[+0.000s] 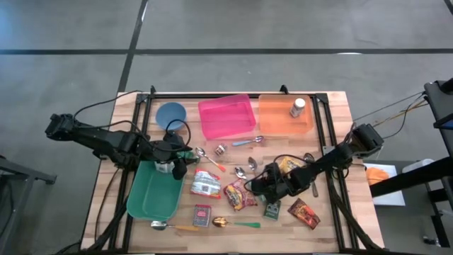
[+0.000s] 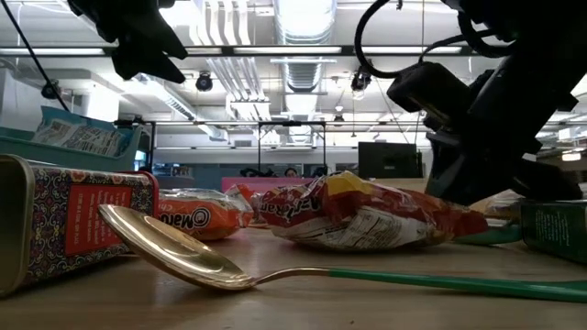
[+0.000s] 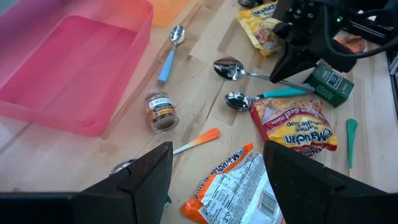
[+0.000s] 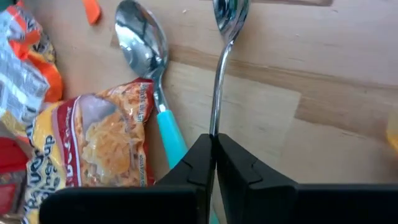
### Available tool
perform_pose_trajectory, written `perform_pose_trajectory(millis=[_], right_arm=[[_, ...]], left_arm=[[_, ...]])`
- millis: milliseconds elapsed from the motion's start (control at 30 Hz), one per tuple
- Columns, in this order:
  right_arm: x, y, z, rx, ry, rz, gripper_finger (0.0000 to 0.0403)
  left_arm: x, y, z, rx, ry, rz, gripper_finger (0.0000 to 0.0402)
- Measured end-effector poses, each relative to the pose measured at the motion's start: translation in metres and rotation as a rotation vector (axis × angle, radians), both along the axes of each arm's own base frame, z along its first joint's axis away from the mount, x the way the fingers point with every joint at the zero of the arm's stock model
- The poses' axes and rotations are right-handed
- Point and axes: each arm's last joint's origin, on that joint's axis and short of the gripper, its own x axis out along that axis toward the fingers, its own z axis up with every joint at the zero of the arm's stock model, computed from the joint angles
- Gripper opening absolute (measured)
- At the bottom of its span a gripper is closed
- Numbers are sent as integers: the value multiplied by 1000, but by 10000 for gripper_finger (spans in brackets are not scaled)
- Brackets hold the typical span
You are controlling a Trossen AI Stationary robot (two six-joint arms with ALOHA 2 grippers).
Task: Pick & Place Food Item
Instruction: Put the silver spoon into the pink bin
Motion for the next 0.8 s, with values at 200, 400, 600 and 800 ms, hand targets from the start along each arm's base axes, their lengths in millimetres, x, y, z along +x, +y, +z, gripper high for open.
perform_pose_trajectory(millis=[200,400,600,800], right_arm=[[4,1,8,-68,40,135,9],[11,-2,29,-155,67,236,9],[25,-11,59,-267,149,338,9],[41,-27,101,-430,260,424,9]], left_arm=[[0,0,0,0,0,0,255],[0,0,0,0,0,0,255],[0,0,0,1,-1,1,255],[0,1,1,-2,-20,40,255]])
